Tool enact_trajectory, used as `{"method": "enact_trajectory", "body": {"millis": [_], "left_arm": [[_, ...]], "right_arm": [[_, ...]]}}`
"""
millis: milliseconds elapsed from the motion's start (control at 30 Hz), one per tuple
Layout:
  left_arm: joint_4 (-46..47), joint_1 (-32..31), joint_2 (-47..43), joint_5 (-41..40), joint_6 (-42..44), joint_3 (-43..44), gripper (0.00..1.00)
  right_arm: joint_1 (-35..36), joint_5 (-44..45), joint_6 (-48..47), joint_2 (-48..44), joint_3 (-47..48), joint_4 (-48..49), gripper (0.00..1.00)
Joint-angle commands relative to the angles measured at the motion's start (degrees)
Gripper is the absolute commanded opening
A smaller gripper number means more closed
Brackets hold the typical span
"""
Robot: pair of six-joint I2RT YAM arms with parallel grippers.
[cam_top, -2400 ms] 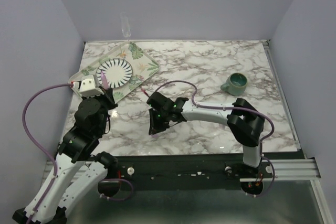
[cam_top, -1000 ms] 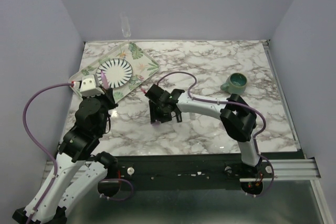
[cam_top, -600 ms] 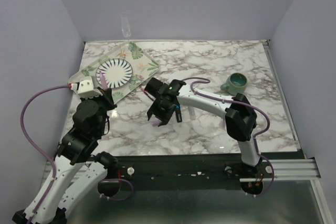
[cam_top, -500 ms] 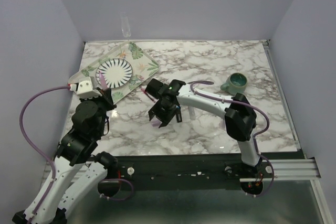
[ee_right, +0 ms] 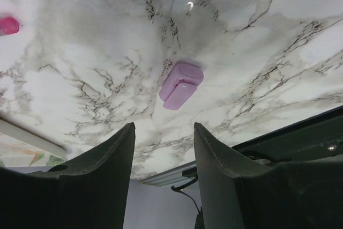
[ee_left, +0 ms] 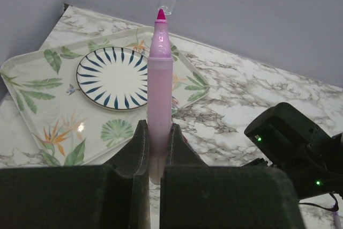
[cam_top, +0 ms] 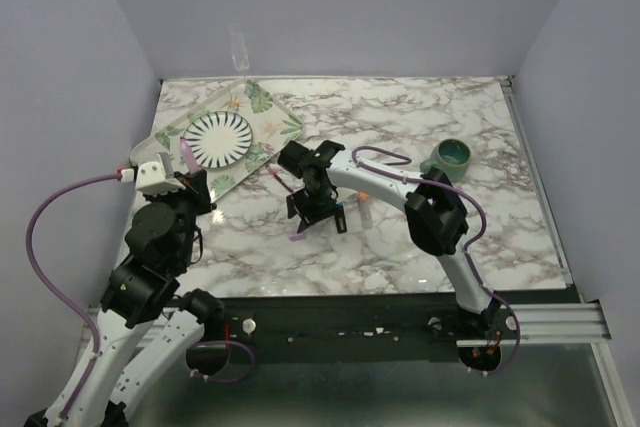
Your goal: Insert the pens into the pen caps
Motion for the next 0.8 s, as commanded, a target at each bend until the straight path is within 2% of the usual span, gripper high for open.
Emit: {"method": "enact_trajectory", "body": {"millis": [0, 200, 367, 767], "left_arm": [[1.92, -0.36, -1.04, 0.87, -0.46, -0.77, 0.0], [2.01, -1.07, -1.74, 0.52, -0.28, -0.86, 0.0], [1.74, -1.24, -2.27, 0.26, -0.2, -0.86, 0.0], [1.83, -1.86, -2.8, -0.09, -0.02, -0.95, 0.0]], "right_arm": [[-0.17, -1.38, 5.6, 2.15, -0.38, -3.87, 0.55], [-0.17, -3.05, 4.37, 3.99, 0.76, -6.23, 0.55], [-0.17, -4.19, 5.6, 4.88, -1.7, -3.25, 0.55], [-0.61, -1.57, 6.75, 9.18, 0.76, -3.95, 0.53]]}}
